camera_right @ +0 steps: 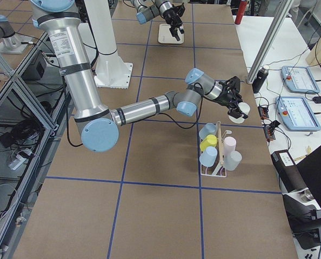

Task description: Transfer IKEA cup to right arm and place on rack

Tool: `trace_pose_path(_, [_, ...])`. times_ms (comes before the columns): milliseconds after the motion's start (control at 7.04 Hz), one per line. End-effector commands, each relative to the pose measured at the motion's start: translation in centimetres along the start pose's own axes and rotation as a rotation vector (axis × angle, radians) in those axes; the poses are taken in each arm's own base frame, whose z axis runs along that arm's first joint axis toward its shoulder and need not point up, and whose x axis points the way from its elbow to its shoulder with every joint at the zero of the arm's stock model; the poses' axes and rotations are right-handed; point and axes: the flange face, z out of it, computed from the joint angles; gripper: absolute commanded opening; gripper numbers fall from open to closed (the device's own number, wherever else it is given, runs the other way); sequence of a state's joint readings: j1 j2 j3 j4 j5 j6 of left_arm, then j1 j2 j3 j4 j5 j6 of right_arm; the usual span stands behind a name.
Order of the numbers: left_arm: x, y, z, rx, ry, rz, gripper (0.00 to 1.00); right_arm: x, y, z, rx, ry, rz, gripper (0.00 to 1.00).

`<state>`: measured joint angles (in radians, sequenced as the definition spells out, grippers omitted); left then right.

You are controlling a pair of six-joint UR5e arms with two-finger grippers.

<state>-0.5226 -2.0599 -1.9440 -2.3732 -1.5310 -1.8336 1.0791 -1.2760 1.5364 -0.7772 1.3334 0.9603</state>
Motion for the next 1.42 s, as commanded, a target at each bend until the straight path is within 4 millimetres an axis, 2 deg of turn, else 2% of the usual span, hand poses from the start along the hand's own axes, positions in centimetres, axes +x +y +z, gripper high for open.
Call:
trace_pose_path(0, [-0.8,-0.2,-1.5,0.012,-0.075,0.063,1.0,1.8,1.3,1.6,-0.027,0.04,-0.049,0.0])
trace_pose_path(142, [-1.0,-0.3,-1.5,0.013,-0.078,0.063,1.0,1.9,2.2,2.4,-0.043,0.049,-0.054,0.0])
trace_pose_path(284, [-1.5,-0.4,-1.6,0.013,-0.085,0.063,1.0,1.3,3.2,2.4,-0.057,0.041,-0.063,0.0])
trace_pose_path(568, [-1.6,-0.4,-1.7,0.013,-0.087,0.063,1.0,1.4,5.9,2.4,-0.095,0.041,-0.088,0.0])
trace_pose_path(710, [-1.6,-0.4,-1.7,0.013,-0.087,0.063,1.0,1.8,6.6,2.3,-0.106,0.042,-0.093,0.0])
trace_pose_path(1279, [-1.6,-0.3,-1.7,0.006,-0.087,0.063,1.0,0.7,8.0,2.2,-0.133,0.022,-0.11,0.0])
